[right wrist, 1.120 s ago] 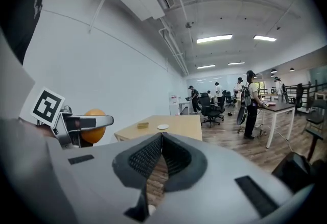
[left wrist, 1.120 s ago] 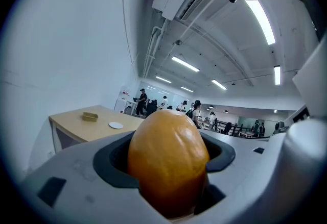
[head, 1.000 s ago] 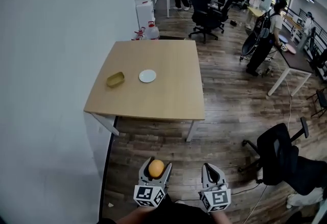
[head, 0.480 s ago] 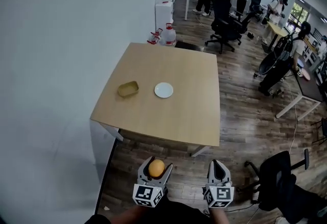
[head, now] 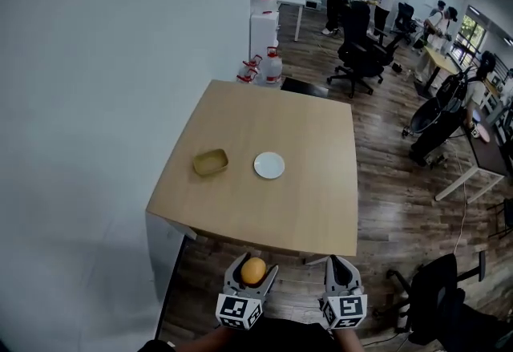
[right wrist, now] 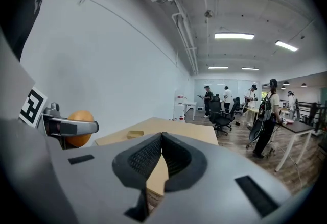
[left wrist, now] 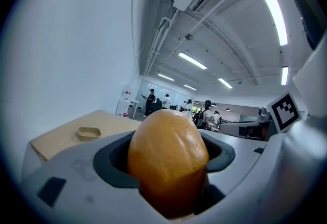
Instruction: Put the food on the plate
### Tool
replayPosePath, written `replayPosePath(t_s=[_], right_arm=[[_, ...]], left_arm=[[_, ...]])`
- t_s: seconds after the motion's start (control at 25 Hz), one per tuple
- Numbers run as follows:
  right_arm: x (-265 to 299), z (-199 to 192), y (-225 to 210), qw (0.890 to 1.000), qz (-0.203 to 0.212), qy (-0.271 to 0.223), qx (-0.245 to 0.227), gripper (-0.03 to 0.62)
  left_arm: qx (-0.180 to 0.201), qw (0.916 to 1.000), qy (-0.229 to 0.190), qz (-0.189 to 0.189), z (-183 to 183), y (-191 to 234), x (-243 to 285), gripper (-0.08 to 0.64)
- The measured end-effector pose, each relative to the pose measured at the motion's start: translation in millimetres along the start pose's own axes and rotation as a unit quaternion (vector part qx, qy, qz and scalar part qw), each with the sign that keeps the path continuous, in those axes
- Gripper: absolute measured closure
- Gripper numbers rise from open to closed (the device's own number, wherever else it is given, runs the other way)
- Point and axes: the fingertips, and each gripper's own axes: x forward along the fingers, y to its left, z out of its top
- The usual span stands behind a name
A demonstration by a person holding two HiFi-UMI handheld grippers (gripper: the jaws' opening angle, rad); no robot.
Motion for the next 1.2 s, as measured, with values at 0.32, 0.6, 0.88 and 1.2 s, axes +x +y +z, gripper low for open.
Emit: replayPosePath(t_s=[0.32, 0.6, 0.88, 1.2], right_arm=[[32, -4, 26, 0.999, 0.027, 0.014, -0.009, 0.532], [64, -12, 22, 0.999, 0.035, 0.015, 0.006, 0.532], [126, 7, -2, 0.999, 0.046, -0.005, 0.015, 0.532], [214, 22, -33, 0.996, 0.080, -0.002, 0.038, 0.532]], left_arm=[[-0.018, 0.9998, -0.003, 0.003, -10, 33, 16, 0.241], [0.010, 0.9999, -0.003, 0.006, -4, 50, 48, 0.239], [0.012, 0.9994, 0.019, 0.026, -8, 77, 101, 0.240], [0.022, 0.9971, 0.054, 0.048, -5, 110, 182, 0.239]])
